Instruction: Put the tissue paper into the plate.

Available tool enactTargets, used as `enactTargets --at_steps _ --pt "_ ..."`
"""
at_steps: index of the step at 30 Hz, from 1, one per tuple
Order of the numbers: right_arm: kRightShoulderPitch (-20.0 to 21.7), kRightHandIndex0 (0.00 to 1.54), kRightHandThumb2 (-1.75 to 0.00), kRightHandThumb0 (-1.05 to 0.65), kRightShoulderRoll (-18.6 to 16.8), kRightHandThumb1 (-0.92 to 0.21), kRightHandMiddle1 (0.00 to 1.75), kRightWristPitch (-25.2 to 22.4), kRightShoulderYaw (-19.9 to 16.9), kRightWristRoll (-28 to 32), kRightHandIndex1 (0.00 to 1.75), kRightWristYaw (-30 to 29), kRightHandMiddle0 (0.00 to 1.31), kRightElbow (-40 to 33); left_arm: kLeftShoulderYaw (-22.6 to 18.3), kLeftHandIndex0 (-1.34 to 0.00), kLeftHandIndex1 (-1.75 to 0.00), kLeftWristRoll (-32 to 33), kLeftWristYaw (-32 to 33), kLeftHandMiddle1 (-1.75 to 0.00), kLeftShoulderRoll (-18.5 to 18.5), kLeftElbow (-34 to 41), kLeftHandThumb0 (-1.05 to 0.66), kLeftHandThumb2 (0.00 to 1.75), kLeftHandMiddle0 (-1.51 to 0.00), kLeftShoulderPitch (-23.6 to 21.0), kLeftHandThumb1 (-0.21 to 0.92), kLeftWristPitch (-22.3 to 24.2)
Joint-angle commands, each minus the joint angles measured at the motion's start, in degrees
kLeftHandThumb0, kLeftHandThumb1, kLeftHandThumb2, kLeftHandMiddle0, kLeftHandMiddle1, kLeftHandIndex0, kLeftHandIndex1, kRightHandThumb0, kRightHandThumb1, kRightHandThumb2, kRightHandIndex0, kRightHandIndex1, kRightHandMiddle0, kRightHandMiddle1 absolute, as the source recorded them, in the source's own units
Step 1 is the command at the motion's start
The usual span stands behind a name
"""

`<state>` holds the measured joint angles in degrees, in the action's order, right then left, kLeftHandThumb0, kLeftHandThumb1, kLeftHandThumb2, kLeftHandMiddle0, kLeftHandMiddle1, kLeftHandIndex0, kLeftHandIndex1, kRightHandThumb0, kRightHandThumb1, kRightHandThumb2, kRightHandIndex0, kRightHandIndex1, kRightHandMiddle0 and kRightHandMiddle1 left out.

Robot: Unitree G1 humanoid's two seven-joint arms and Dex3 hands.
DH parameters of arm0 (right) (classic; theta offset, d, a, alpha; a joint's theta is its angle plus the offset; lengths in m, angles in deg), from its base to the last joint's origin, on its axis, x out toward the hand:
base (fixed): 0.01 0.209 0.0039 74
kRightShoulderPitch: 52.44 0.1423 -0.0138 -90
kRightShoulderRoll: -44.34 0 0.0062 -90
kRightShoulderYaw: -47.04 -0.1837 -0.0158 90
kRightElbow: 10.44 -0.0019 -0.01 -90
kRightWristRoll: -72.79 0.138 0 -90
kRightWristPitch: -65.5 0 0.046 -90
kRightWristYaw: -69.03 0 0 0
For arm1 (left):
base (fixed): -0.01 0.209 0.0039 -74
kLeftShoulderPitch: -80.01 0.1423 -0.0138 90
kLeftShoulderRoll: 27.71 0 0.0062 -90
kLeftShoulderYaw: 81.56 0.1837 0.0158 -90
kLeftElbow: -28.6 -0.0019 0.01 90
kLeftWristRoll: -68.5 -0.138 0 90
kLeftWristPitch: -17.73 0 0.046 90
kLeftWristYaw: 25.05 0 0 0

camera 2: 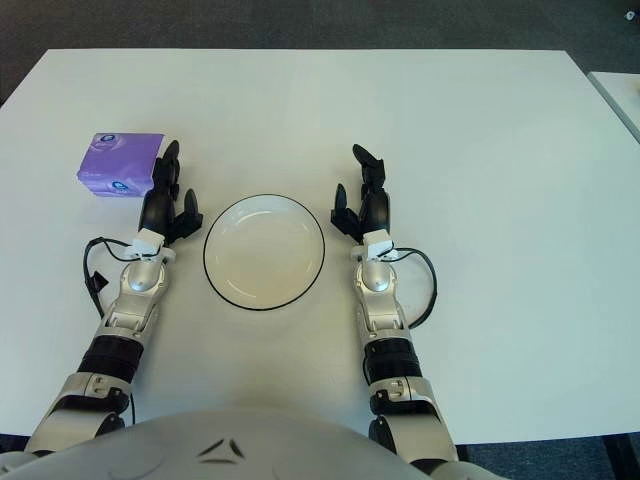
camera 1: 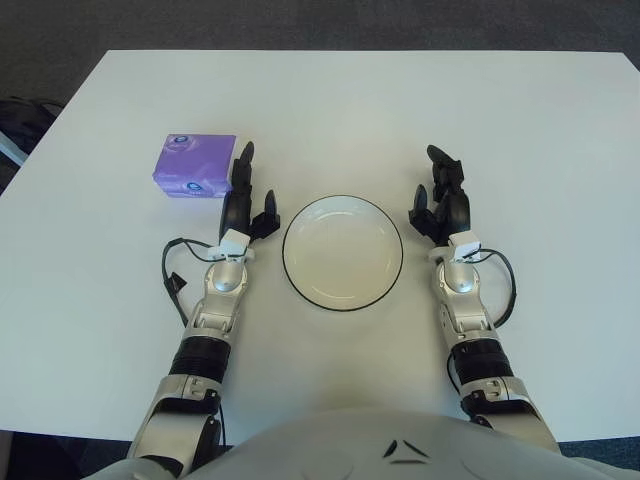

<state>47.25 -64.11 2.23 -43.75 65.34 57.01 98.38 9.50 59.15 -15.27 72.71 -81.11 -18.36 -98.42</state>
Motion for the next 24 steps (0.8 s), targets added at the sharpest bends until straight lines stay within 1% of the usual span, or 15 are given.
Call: enactTargets --at_steps 1,12,16,18,22,24 --pt "-4.2 0.28 -0.77 -0.57 0.2 -0.92 0.64 -1.7 -0.2 0.3 0.18 0.2 0.00 2.7 1.1 0.00 -0.34 -0.3 0.2 0.00 1.9 -7.2 -0.86 0.90 -0.13 7.0 0.92 0.1" --pt "-4.3 0.27 -0.78 -0.58 0.2 -0.92 0.63 -1.9 0.0 0.1 0.18 0.3 0.00 2.5 1.1 0.00 -0.33 -0.4 0.3 0.00 1.8 -6.9 -0.87 0.91 -0.13 7.2 0.92 0.2" --pt "-4.2 0.27 -0.78 -0.58 0.1 -0.92 0.63 -2.0 0.0 0.1 0.18 0.2 0.00 2.6 1.0 0.00 -0.34 -0.6 0.3 -0.01 1.5 -5.2 -0.85 0.92 -0.14 7.8 0.92 -0.5" --pt "-4.2 0.27 -0.78 -0.58 0.0 -0.92 0.63 -2.0 0.0 0.0 0.18 0.1 0.00 2.6 1.0 0.00 -0.35 -0.4 0.0 -0.01 1.3 -4.1 -0.84 0.92 -0.14 8.2 0.92 -0.4" --pt "-4.0 0.27 -0.78 -0.57 -0.1 -0.92 0.63 -2.0 0.0 0.0 0.18 -0.1 0.00 3.0 1.2 0.00 -0.33 -0.1 -1.7 -0.01 0.2 2.4 -0.82 0.91 -0.15 10.2 0.92 0.1" --pt "-3.9 0.27 -0.78 -0.57 -0.2 -0.92 0.63 -2.0 0.1 0.0 0.18 -0.1 0.00 3.2 1.3 0.00 -0.32 -0.1 -2.1 -0.01 0.0 3.7 -0.81 0.91 -0.15 10.6 0.92 0.4"
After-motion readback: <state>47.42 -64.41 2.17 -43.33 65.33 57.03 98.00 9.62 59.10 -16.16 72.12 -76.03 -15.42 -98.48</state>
